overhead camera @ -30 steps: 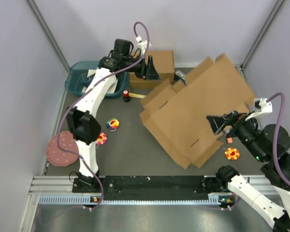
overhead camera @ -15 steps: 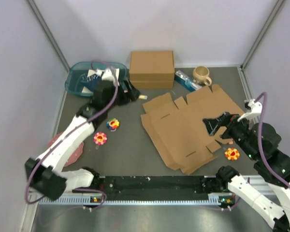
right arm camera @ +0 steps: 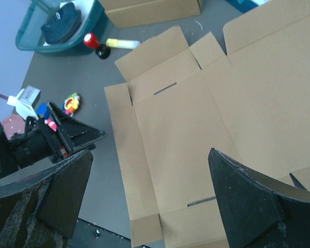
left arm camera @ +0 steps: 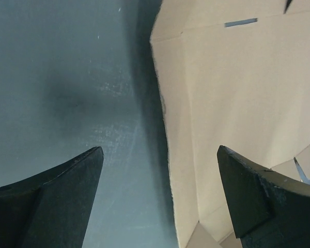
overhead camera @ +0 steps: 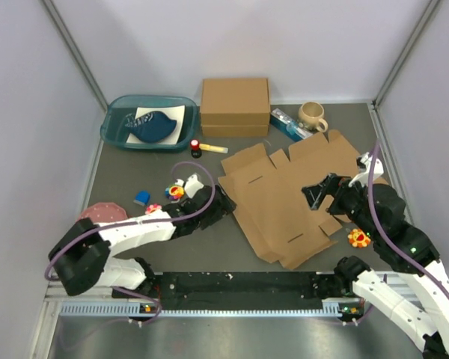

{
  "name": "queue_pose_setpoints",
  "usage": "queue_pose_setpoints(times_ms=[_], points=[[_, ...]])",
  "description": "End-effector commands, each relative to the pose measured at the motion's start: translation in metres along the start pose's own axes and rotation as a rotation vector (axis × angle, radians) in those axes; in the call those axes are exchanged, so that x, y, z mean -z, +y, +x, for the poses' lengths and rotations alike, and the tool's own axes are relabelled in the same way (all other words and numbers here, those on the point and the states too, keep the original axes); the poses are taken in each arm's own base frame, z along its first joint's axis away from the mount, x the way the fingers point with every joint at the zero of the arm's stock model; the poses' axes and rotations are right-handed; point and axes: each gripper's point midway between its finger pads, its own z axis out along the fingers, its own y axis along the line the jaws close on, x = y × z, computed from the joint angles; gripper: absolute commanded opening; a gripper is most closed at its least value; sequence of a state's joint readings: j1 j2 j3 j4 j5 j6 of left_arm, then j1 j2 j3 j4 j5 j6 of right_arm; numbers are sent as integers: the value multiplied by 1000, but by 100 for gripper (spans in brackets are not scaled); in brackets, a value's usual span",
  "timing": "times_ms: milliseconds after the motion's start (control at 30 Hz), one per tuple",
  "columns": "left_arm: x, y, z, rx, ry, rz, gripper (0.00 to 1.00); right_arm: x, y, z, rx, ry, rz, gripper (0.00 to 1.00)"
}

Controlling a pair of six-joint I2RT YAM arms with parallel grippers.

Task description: Fold the paper box

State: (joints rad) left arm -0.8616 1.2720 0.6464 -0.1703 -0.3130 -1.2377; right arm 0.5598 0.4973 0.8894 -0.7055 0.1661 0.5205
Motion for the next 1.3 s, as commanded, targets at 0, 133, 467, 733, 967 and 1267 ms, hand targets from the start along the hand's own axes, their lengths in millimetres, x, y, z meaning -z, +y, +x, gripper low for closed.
queue_pose_setpoints(times_ms=[0,133,467,733,967,1267], points=[[-16,-29,14,137,30,140,96,-7,7,-2,-29,-13,-26,95],[-29,-31,37,89,86,140,88,-8,4,-3,-26,-21,-13,96],[-48,-42,67,1,197,211,14,-11,0,1,-14,-7,4,95],[51,-115,-30,-359,-80,415,0,16,15,-30,-20,-82,-55,95],[131,-166,-94,-786,-162,461,0,48,43,-67,9,-161,-176,95],[230,-193,-86,-996,-25,735,0,103,88,-96,63,-223,-420,94]])
